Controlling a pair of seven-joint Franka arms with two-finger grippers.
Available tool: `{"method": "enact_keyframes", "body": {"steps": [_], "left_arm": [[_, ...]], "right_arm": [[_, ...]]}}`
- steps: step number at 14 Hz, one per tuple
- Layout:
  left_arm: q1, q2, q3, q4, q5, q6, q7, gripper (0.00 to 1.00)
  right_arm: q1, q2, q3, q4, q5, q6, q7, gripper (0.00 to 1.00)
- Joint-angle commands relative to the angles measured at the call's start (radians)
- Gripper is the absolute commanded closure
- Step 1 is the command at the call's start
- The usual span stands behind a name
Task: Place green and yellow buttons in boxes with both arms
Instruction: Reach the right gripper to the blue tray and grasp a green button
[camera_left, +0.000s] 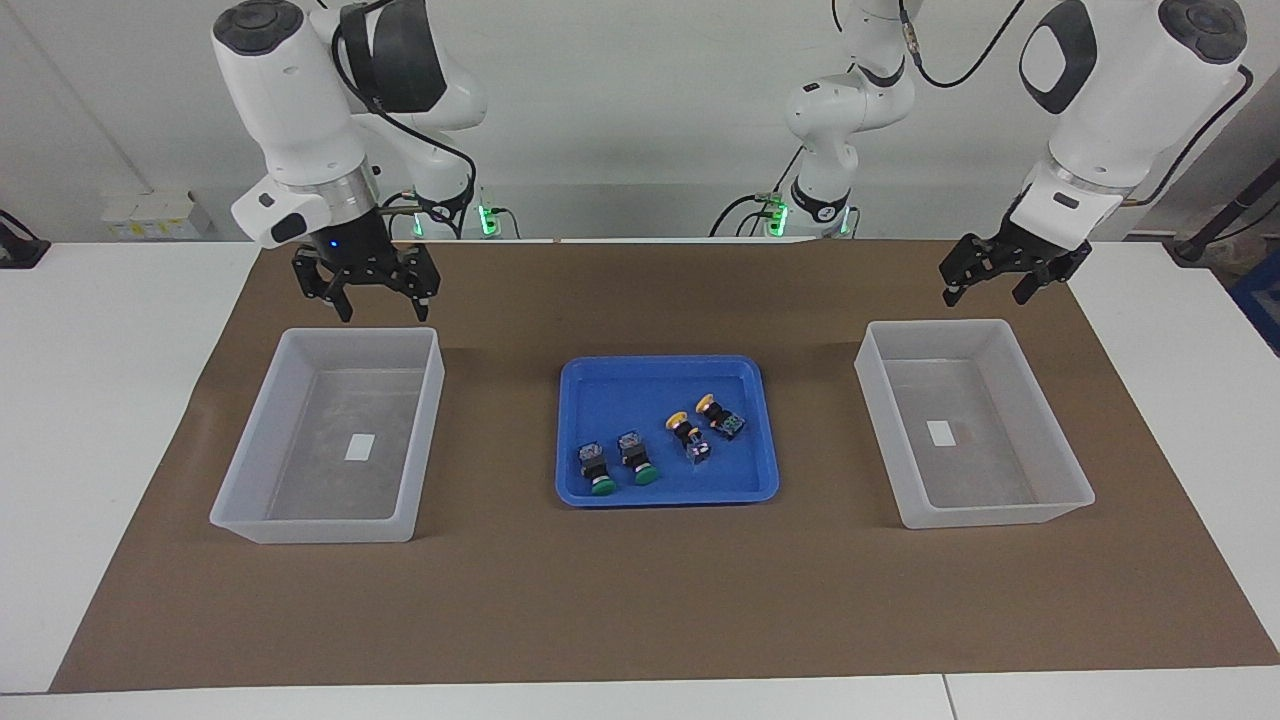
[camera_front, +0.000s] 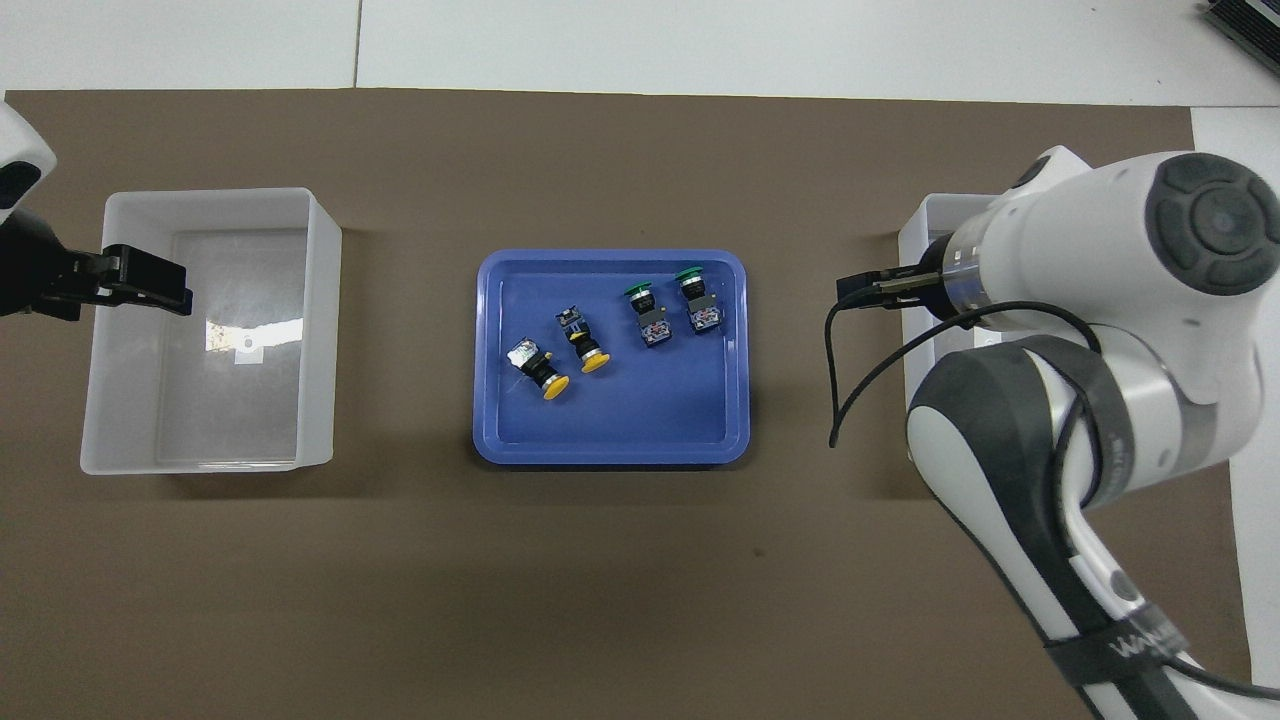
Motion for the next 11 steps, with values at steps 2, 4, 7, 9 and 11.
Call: {"method": "enact_keyframes", "body": {"steps": [2, 4, 7, 9, 11], "left_arm": [[0.004, -0.033, 0.002, -0.036, -0.013, 0.010, 0.006, 0.00], [0.004, -0.033, 0.004, -0.036, -0.013, 0.010, 0.006, 0.00], [0.004, -0.033, 0.004, -0.036, -0.013, 0.010, 0.006, 0.00], [0.004, -0.033, 0.004, -0.036, -0.013, 0.010, 0.006, 0.00], [0.004, -0.033, 0.004, -0.036, -0.013, 0.010, 0.006, 0.00]], "right_arm": [[0.072, 0.116, 0.002, 0.026, 0.013, 0.142, 0.066, 0.00], [0.112, 0.182, 0.002, 0.049, -0.001, 0.211, 0.074, 0.00], [0.160, 0.251, -0.001, 0.061, -0.041, 0.297, 0.078, 0.00], [0.167, 0.284, 0.000, 0.063, -0.062, 0.342, 0.080, 0.05], [0.212, 0.333, -0.003, 0.067, -0.065, 0.391, 0.104, 0.12]]}}
